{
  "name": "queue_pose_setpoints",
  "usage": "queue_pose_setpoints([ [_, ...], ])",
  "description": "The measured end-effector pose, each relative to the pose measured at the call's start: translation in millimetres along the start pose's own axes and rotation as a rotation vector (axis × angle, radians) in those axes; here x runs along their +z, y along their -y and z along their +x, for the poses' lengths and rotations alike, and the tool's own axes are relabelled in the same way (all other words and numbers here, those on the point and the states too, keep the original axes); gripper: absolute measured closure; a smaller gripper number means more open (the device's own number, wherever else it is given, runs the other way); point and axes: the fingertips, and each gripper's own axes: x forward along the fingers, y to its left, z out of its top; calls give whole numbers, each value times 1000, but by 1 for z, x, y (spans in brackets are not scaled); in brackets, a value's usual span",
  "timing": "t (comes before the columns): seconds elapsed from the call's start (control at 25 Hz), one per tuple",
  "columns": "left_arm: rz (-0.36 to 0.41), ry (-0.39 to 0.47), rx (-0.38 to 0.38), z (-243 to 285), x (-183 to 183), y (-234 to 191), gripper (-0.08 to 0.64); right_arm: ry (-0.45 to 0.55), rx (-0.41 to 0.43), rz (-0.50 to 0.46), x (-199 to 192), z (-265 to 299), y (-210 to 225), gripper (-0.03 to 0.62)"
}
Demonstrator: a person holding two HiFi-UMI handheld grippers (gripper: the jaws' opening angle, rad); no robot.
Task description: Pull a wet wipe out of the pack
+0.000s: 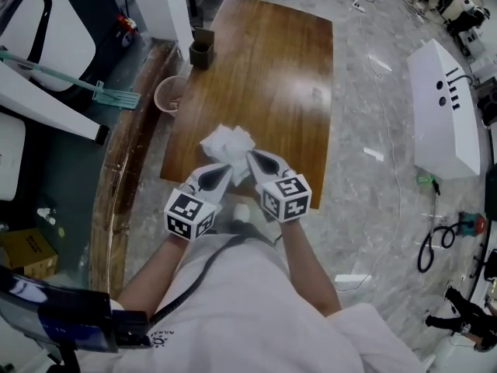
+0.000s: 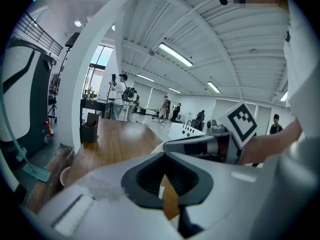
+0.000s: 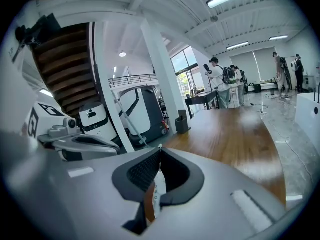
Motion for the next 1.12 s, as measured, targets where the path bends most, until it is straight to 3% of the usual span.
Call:
queue_pose_setpoints([
  [0.48, -6, 46, -4, -11, 11, -1, 557, 134, -5, -26, 41, -46, -20, 580],
  [0.84, 25, 111, -27, -37, 44, -4, 557, 281, 1, -10, 78, -86, -51, 580],
  [1.12, 61, 158, -80, -47, 71, 0, 557, 336, -65, -34, 92, -109, -62, 580],
])
